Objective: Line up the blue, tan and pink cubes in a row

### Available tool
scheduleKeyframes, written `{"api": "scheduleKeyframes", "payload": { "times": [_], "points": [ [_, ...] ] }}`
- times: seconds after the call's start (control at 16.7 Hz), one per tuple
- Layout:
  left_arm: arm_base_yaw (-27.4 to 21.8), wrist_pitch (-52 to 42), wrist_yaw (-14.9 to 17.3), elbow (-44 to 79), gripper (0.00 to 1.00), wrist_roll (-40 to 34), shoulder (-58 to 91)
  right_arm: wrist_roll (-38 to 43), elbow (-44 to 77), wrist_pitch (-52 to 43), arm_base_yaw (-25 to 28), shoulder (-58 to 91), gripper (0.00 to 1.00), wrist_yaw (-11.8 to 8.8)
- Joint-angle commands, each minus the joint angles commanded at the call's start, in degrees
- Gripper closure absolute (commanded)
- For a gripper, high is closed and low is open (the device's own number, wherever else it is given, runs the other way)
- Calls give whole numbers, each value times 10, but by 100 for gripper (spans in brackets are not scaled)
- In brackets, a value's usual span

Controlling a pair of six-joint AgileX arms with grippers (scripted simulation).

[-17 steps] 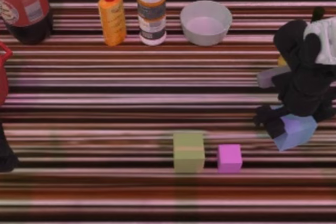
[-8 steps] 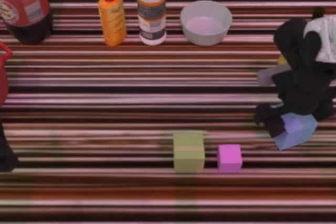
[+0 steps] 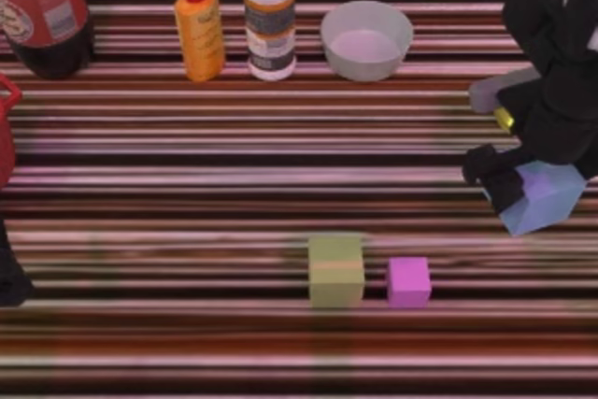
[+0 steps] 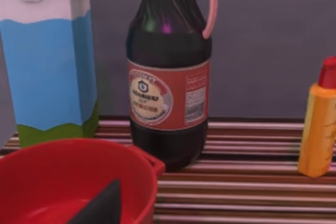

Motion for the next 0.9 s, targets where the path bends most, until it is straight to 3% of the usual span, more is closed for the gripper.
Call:
{"api": "scheduleKeyframes", "payload": {
  "times": [0.24, 0.42, 0.6, 0.9],
  "points": [
    [0, 0, 0, 0, 0, 0, 0, 2, 0, 1, -2, 3, 100, 0],
    [0, 0, 0, 0, 0, 0, 0, 39, 39, -22, 29, 33, 100, 0],
    [0, 0, 0, 0, 0, 0, 0, 130, 132, -69, 89, 94, 100, 2],
    [0, 0, 0, 0, 0, 0, 0, 358, 364, -168, 224, 216, 100, 4]
  ]
}}
